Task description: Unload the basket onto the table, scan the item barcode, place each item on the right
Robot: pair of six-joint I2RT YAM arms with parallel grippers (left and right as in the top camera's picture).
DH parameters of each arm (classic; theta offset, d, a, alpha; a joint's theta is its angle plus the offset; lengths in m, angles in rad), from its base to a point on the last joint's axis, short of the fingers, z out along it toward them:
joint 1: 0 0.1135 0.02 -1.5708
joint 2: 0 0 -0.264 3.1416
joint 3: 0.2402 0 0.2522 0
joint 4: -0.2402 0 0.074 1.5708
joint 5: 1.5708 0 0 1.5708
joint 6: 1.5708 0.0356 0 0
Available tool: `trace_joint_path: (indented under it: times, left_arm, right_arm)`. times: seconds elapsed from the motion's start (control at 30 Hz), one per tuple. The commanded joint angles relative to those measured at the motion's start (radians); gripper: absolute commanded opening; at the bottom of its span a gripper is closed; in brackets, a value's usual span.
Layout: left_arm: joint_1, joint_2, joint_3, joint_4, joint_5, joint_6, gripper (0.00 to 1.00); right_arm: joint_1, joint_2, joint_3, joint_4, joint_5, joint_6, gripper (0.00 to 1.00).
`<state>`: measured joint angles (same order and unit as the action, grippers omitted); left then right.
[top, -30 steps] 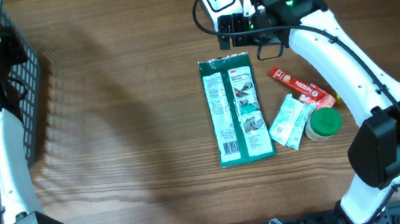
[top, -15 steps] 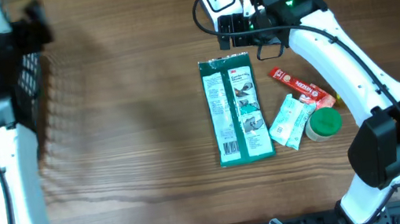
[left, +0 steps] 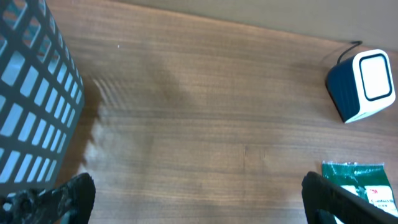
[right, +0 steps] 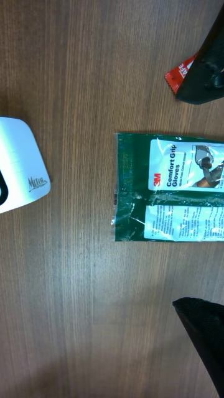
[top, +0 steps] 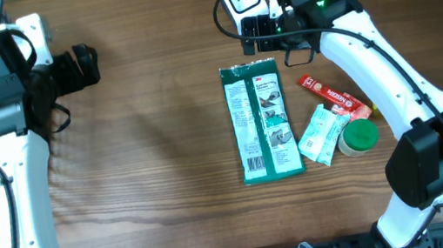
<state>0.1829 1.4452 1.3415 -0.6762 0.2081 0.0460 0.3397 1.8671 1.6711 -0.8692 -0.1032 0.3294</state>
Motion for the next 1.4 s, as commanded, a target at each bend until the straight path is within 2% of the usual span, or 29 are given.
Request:
trace_joint_path:
  times: [0.0,0.33,1.23,1.37]
  left_arm:
    - [-0.002,0.008,0.007,-0.026,0.016,-0.01,1.0]
    - [-0.002,0.008,0.007,-0.028,0.016,-0.01,1.0]
    - [-0.002,0.008,0.007,-0.028,0.016,-0.01,1.0]
    - [-0.002,0.008,0.007,-0.028,0.016,-0.01,1.0]
  right_arm:
    - [0.003,-0.015,0.009,0.004,0.014,0.012,1.0]
    - [0.003,-0.051,0.009,0.002,0.014,0.012,1.0]
    - [0.003,-1.096,0.009,-0.015,0.014,0.012,1.0]
    - [0.003,-1.224,0.009,-0.097,0.014,0.012,1.0]
